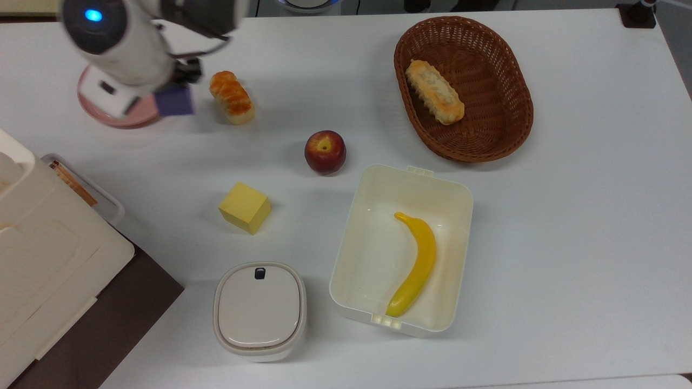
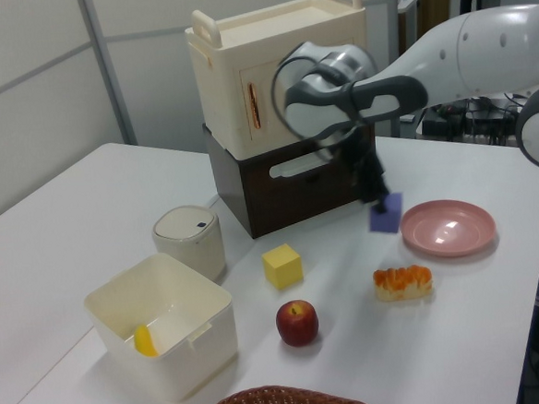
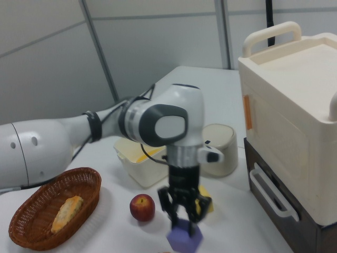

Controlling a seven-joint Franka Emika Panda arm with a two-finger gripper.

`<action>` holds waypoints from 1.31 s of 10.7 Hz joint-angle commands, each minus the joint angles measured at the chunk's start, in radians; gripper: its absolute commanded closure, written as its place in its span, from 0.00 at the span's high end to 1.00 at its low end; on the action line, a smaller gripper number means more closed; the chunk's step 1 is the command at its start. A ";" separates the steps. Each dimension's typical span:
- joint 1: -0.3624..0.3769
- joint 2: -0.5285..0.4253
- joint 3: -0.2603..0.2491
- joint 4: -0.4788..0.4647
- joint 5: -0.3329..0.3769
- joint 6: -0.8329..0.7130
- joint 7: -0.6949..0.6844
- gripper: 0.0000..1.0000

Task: Put the purple cube on the table
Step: 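Lift the purple cube off the plate and lower it beside the apple, then open the gripper and raise it away from the cube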

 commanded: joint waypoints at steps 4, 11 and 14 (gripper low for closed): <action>0.081 -0.022 -0.008 0.046 0.175 0.089 0.232 1.00; 0.107 -0.169 0.000 0.062 0.171 0.084 0.230 1.00; 0.101 -0.175 -0.005 0.062 0.139 0.093 0.219 1.00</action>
